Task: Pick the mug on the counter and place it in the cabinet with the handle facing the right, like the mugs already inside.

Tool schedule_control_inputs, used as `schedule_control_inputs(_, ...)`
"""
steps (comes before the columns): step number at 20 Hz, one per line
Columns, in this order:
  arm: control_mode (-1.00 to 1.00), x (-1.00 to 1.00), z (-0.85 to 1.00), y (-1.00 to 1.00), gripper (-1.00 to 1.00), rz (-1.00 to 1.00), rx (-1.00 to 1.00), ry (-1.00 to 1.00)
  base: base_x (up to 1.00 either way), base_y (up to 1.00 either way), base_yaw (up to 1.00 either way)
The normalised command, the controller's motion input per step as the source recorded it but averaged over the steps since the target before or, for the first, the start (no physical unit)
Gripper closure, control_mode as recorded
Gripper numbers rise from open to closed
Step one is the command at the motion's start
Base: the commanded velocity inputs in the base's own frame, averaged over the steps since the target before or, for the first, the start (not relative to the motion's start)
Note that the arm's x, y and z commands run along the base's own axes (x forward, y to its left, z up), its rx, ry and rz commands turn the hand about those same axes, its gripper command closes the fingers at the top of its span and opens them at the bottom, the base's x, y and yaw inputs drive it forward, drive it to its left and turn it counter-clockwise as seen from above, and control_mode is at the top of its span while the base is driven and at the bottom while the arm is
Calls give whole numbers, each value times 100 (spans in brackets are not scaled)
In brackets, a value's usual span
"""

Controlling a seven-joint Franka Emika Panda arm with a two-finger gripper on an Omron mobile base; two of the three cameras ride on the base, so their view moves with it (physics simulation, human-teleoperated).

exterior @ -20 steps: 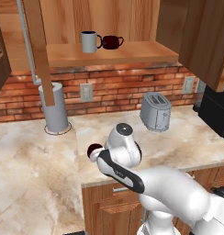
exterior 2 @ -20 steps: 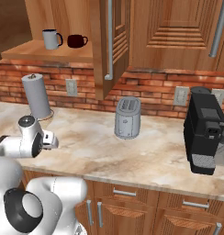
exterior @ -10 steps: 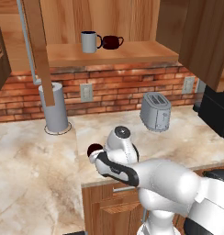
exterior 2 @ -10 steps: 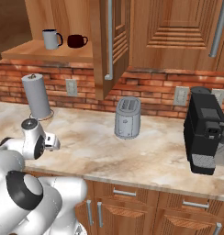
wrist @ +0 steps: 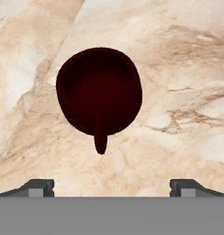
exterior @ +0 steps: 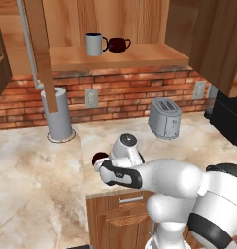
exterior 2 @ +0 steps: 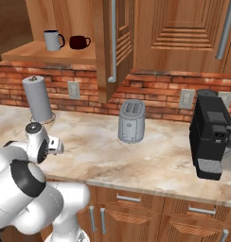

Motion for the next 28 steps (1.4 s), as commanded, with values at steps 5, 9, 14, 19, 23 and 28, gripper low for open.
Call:
schedule_control_inputs(5,-100,13,-4,9,-100,0,0,0,0,0,0)
schedule_control_inputs(9,-100,4,-7,13,-100,0,0,0,0,0,0)
schedule_control_inputs(14,-100,7,-8,10,-100,0,0,0,0,0,0)
schedule_control_inputs(19,-100,8,-8,4,-100,0,0,0,0,0,0)
schedule_control_inputs(23,-100,12,-9,2,-100,0,0,0,0,0,0)
schedule_control_inputs(28,-100,11,-7,2,-100,0,0,0,0,0,0)
